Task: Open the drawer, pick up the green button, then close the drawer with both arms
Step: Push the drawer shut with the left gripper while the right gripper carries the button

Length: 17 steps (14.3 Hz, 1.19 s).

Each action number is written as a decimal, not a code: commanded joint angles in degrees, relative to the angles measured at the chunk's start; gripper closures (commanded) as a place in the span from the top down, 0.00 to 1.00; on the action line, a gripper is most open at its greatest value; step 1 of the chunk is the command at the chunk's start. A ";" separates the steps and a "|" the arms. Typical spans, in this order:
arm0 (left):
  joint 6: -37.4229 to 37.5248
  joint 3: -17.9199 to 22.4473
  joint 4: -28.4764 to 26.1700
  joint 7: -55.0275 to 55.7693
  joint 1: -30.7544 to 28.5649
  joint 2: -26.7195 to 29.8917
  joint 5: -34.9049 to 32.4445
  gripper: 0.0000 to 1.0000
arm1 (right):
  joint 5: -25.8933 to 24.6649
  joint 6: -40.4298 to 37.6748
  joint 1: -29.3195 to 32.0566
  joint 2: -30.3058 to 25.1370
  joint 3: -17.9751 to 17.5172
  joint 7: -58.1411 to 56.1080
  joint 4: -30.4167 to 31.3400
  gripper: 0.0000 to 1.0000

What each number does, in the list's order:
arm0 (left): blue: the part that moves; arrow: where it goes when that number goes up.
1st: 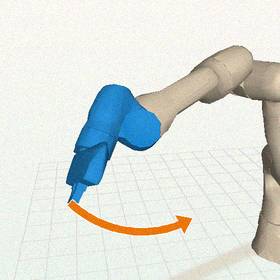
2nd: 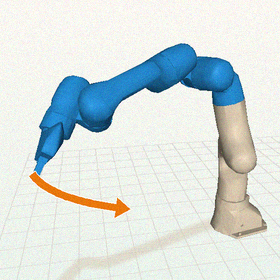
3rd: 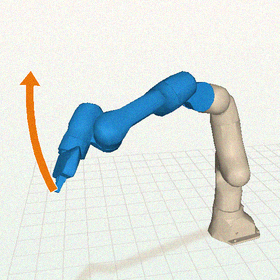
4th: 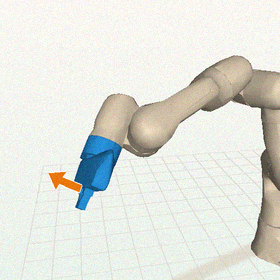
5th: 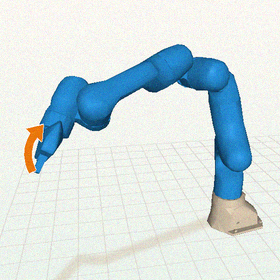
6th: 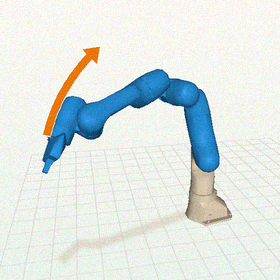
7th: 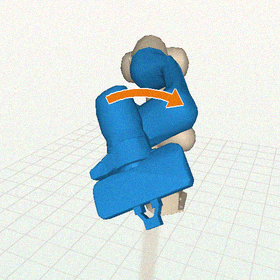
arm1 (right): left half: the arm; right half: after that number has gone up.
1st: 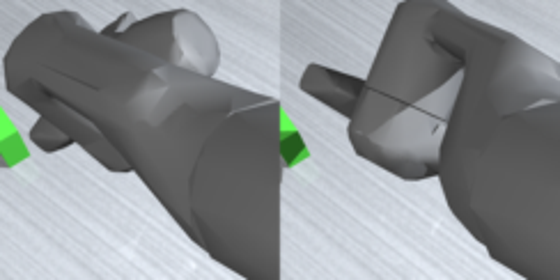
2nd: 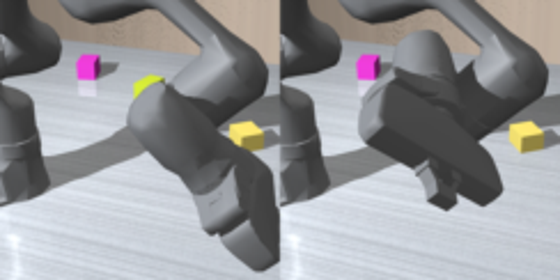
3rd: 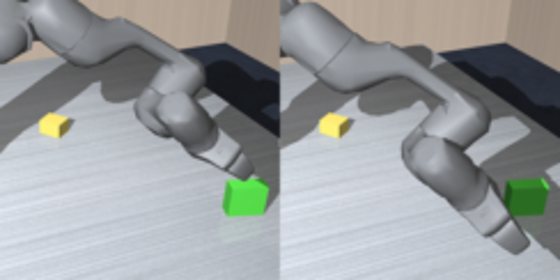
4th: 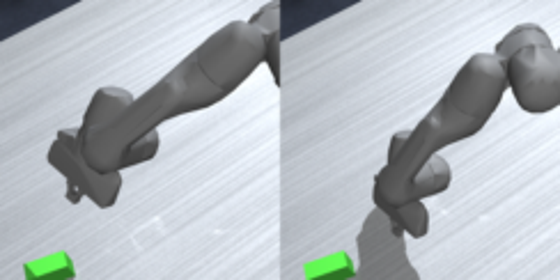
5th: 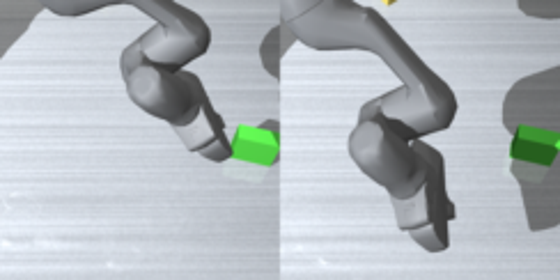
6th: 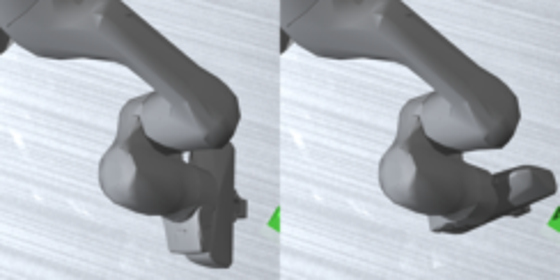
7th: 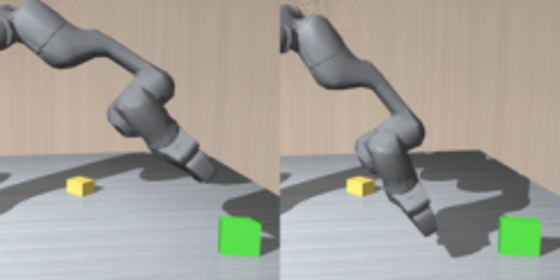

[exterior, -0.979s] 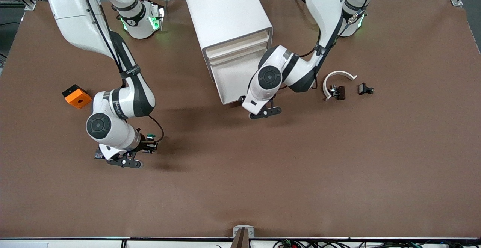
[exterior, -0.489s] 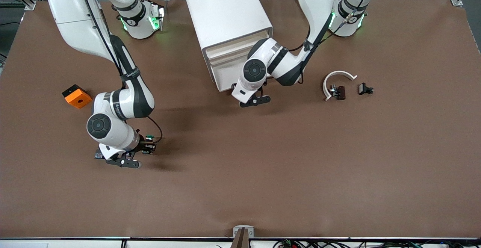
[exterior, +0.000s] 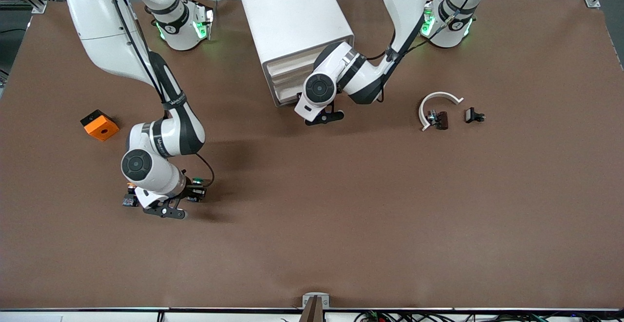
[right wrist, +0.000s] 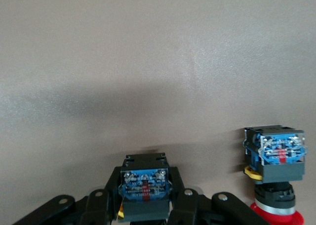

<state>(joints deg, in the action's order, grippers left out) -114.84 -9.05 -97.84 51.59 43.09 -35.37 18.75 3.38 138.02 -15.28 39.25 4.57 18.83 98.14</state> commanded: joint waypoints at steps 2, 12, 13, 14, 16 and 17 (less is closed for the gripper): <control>1.02 -1.58 0.37 0.18 0.15 -0.05 2.95 1.00 | -1.18 1.19 -0.02 0.30 -0.35 1.91 0.21 0.00; 1.10 2.01 6.77 2.64 -6.78 -0.32 2.79 1.00 | -3.91 2.25 0.51 1.01 -0.27 2.00 0.12 0.00; 1.37 2.54 7.57 2.72 -8.01 0.30 0.00 1.00 | -4.00 2.34 0.51 1.01 -0.27 2.00 0.12 0.00; 1.54 2.55 8.10 2.73 -8.98 0.91 -3.86 1.00 | -4.00 2.34 0.51 1.18 -0.27 2.00 0.12 0.00; 1.63 2.46 8.71 2.64 -12.22 2.67 -12.56 1.00 | -4.00 2.34 0.51 1.36 -0.27 2.00 0.12 0.00; 1.63 2.46 9.24 2.38 -13.72 3.29 -15.56 1.00 | -3.91 2.34 0.60 1.36 -0.27 2.35 0.03 0.46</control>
<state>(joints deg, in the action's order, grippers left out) -114.41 -6.57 -89.08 53.67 31.03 -34.37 8.63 0.84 139.86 -15.25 40.45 4.71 19.68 98.18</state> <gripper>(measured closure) 0.000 0.581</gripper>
